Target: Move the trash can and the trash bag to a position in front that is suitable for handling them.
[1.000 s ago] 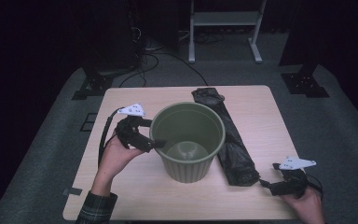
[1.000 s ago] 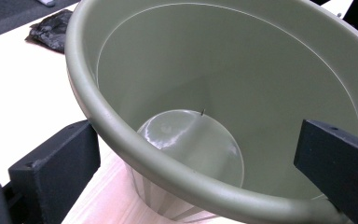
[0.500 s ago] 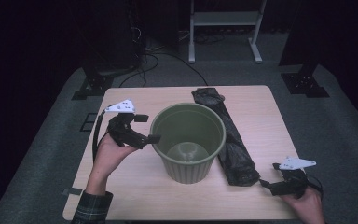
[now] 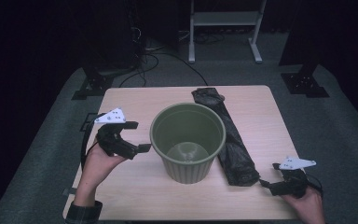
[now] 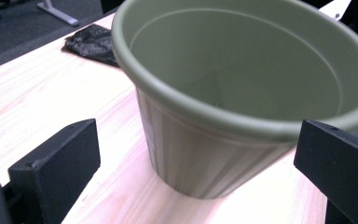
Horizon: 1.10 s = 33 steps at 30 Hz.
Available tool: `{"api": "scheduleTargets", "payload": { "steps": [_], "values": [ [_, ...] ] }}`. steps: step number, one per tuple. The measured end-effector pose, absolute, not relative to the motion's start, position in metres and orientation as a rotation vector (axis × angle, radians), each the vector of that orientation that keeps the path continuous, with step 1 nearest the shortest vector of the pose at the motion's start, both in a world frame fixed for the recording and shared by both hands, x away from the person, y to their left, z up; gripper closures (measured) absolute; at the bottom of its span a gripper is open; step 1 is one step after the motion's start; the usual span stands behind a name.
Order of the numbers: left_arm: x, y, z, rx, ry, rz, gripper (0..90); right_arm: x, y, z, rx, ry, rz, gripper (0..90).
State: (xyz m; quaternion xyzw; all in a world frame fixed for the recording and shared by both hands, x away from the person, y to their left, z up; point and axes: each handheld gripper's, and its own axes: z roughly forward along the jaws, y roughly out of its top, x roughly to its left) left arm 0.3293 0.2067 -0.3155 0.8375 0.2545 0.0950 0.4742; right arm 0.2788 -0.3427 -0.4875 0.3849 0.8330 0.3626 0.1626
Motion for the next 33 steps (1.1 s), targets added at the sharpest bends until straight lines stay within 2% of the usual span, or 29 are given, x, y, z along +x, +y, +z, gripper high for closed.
{"api": "scheduleTargets", "payload": {
  "steps": [19, 33],
  "values": [
    [0.29, 0.215, -0.355, 2.074, 0.641, 0.28, 0.0, 0.279, -0.343, -0.488, 1.098, 2.376, 1.036, 10.0],
    [0.29, 0.223, -0.411, 2.061, 0.657, 0.236, 0.0, 0.279, -0.343, -0.488, 1.096, 2.377, 1.037, 10.0]
  ]
}}
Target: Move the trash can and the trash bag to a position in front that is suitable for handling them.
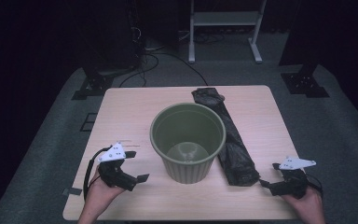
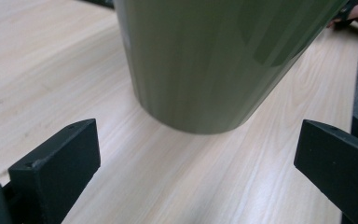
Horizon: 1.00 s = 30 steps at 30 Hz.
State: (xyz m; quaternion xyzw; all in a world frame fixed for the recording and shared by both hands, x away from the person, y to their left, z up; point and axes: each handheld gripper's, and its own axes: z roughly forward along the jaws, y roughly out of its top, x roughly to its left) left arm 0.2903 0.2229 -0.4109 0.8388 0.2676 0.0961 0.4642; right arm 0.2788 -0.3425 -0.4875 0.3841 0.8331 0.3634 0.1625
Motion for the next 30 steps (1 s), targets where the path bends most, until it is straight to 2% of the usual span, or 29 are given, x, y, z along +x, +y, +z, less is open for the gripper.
{"api": "scheduleTargets", "payload": {
  "steps": [17, 30],
  "values": [
    [0.295, 0.237, -0.449, 2.076, 0.718, 0.294, 0.0, 0.279, -0.343, -0.488, 1.096, 2.378, 1.037, 10.0],
    [0.303, 0.234, -0.469, 2.149, 0.754, 0.331, 0.0, 0.28, -0.342, -0.488, 1.086, 2.383, 1.041, 10.0]
  ]
}}
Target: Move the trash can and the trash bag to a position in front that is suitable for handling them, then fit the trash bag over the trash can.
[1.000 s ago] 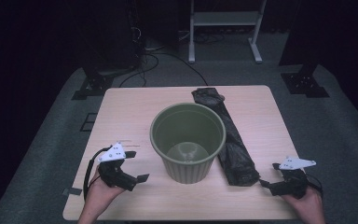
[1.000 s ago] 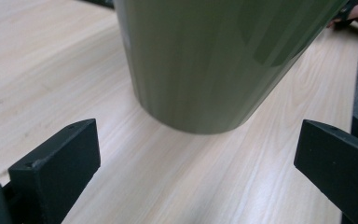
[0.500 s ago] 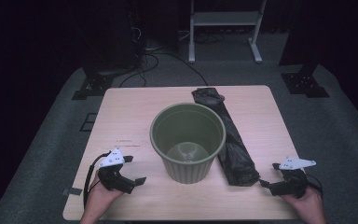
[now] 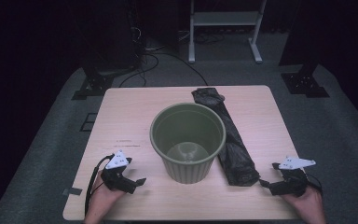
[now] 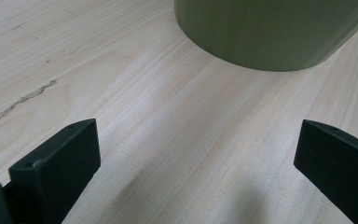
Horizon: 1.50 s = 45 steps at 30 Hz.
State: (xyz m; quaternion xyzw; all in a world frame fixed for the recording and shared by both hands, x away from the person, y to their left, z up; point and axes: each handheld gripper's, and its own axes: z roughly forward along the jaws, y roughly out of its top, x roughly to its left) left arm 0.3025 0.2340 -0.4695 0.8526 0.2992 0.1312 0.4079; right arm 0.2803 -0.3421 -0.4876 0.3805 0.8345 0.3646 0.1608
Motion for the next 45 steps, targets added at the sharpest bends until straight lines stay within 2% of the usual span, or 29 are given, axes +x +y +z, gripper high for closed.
{"api": "scheduleTargets", "payload": {
  "steps": [23, 45],
  "values": [
    [0.311, 0.226, -0.483, 2.249, 0.758, 0.334, 0.0, 0.281, -0.344, -0.484, 1.101, 2.376, 1.048, 12.5],
    [0.31, 0.226, -0.483, 2.246, 0.768, 0.338, 0.0, 0.29, -0.331, -0.442, 1.102, 2.259, 1.148, 13.0]
  ]
}}
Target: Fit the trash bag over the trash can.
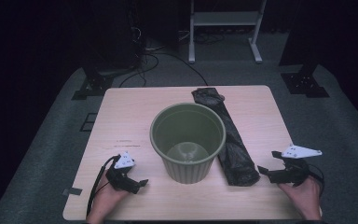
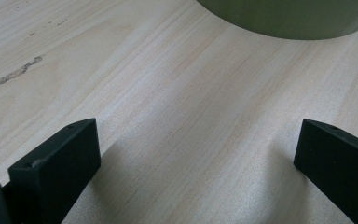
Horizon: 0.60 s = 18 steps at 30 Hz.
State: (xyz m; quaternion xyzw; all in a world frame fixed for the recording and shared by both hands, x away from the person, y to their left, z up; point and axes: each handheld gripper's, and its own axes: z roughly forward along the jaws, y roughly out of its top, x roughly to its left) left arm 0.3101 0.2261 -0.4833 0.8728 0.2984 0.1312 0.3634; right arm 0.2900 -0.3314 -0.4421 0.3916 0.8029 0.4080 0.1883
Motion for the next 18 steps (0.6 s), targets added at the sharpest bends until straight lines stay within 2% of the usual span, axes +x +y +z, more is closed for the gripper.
{"api": "scheduleTargets", "payload": {
  "steps": [6, 13, 18],
  "values": [
    [0.31, 0.226, -0.483, 2.246, 0.768, 0.338, 0.0, 0.295, -0.325, -0.437, 1.088, 2.264, 1.183, 14.7],
    [0.31, 0.226, -0.483, 2.246, 0.768, 0.338, 0.0, 0.304, -0.314, -0.44, 1.061, 2.322, 1.181, 27.3],
    [0.31, 0.226, -0.483, 2.246, 0.768, 0.338, 0.0, 0.305, -0.309, -0.445, 1.057, 2.348, 1.156, 29.1]
  ]
}}
